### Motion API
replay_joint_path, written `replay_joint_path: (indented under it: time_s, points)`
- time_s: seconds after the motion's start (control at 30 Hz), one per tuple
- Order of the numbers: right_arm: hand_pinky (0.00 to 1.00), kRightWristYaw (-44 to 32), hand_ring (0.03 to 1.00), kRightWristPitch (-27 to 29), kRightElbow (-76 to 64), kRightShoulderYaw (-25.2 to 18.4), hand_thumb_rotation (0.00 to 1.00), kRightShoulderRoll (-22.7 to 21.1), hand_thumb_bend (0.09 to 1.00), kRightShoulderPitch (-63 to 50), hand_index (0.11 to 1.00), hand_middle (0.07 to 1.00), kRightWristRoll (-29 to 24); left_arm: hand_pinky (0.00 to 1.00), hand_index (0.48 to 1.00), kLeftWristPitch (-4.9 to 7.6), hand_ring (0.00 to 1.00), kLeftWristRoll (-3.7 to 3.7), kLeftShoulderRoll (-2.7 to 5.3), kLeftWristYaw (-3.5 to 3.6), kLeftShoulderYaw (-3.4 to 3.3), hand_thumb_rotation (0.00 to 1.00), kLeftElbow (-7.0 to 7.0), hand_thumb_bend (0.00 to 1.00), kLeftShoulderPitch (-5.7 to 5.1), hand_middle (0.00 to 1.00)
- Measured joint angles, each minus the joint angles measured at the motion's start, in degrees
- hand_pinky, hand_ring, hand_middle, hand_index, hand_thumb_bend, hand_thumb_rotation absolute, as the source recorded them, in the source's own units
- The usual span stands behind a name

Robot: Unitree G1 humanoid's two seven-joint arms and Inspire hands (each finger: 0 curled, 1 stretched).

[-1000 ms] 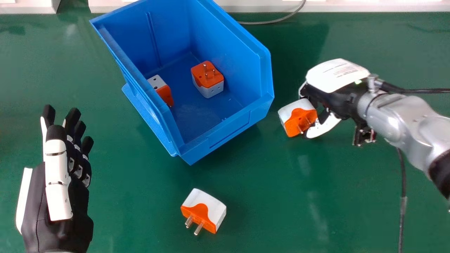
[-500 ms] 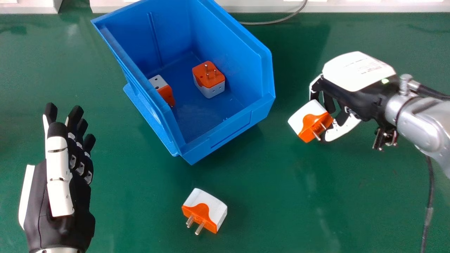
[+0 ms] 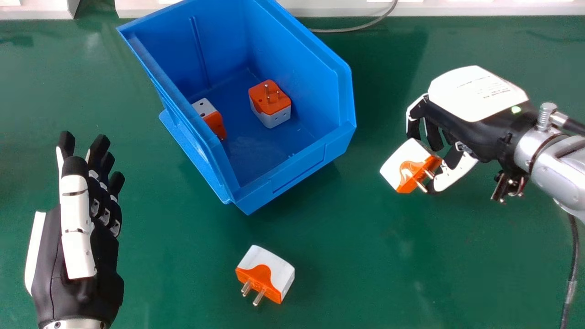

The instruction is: Pick all objects and put in blue box

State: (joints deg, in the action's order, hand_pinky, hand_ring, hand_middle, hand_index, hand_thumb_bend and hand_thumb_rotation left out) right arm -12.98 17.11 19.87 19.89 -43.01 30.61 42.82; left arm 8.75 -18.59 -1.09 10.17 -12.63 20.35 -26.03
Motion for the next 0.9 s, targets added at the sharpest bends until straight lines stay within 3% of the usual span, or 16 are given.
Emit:
replay_joint_path:
  time_s: [0.17, 0.27, 0.33, 0.5, 0.57, 0.63, 0.7, 0.87, 0.9]
  points:
    - [0.21, -0.9, 0.268, 0.0, -2.8, -0.5, 0.15, 0.8, 0.484, 0.0, 0.474, 0.326, -0.7, 1.00, 1.000, 0.00, 1.00, 0.01, -0.22, 0.14, -0.07, 1.00, -0.16, 0.43, 0.18, 0.99]
    - [0.28, -1.7, 0.352, -0.1, -4.5, -1.2, 0.15, 1.9, 0.483, 0.5, 0.479, 0.416, -1.9, 1.00, 1.000, 0.00, 1.00, 0.00, -0.23, 0.16, -0.06, 0.99, -0.23, 0.43, 0.41, 0.99]
    - [0.24, -2.2, 0.312, -0.3, -5.1, -1.3, 0.15, 2.8, 0.483, 1.3, 0.478, 0.383, -2.2, 1.00, 1.000, 0.00, 1.00, 0.01, -0.21, 0.15, -0.04, 0.99, -0.26, 0.43, 0.45, 0.98]
    - [0.27, -3.7, 0.356, -0.6, -6.1, -1.7, 0.15, 5.7, 0.483, 3.6, 0.484, 0.431, -3.6, 1.00, 1.000, -0.04, 1.00, 0.04, -0.20, 0.01, -0.03, 0.99, -0.28, 0.43, 0.55, 0.99]
    - [0.23, -4.7, 0.312, -2.0, -7.2, -1.6, 0.15, 7.2, 0.484, 4.7, 0.483, 0.391, -3.5, 1.00, 1.000, -0.06, 1.00, 0.09, -0.19, -0.13, 0.00, 0.98, -0.32, 0.44, 0.65, 0.98]
    - [0.32, -6.1, 0.414, -3.3, -8.2, -1.2, 0.14, 8.5, 0.483, 6.3, 0.487, 0.483, -2.7, 1.00, 1.000, -0.08, 1.00, 0.09, -0.17, -0.14, 0.04, 0.98, -0.42, 0.44, 0.80, 0.99]
    - [0.28, -6.5, 0.361, -3.3, -8.3, -0.5, 0.14, 9.7, 0.482, 8.2, 0.484, 0.434, -2.2, 1.00, 1.000, -0.08, 1.00, 0.09, -0.15, -0.14, 0.08, 0.97, -0.64, 0.44, 1.09, 0.98]
    - [0.28, -4.8, 0.369, -2.4, -2.8, 1.6, 0.14, 15.4, 0.482, 15.4, 0.490, 0.477, -1.1, 1.00, 1.000, -0.05, 1.00, 0.53, -0.08, -0.16, 0.25, 0.97, -0.87, 0.47, 1.43, 0.98]
    - [0.26, -3.8, 0.345, -1.9, -0.7, 2.0, 0.14, 16.5, 0.483, 16.9, 0.487, 0.448, -1.1, 1.00, 1.000, -0.04, 1.00, 0.54, -0.08, -0.16, 0.23, 0.98, -0.92, 0.47, 1.41, 0.99]
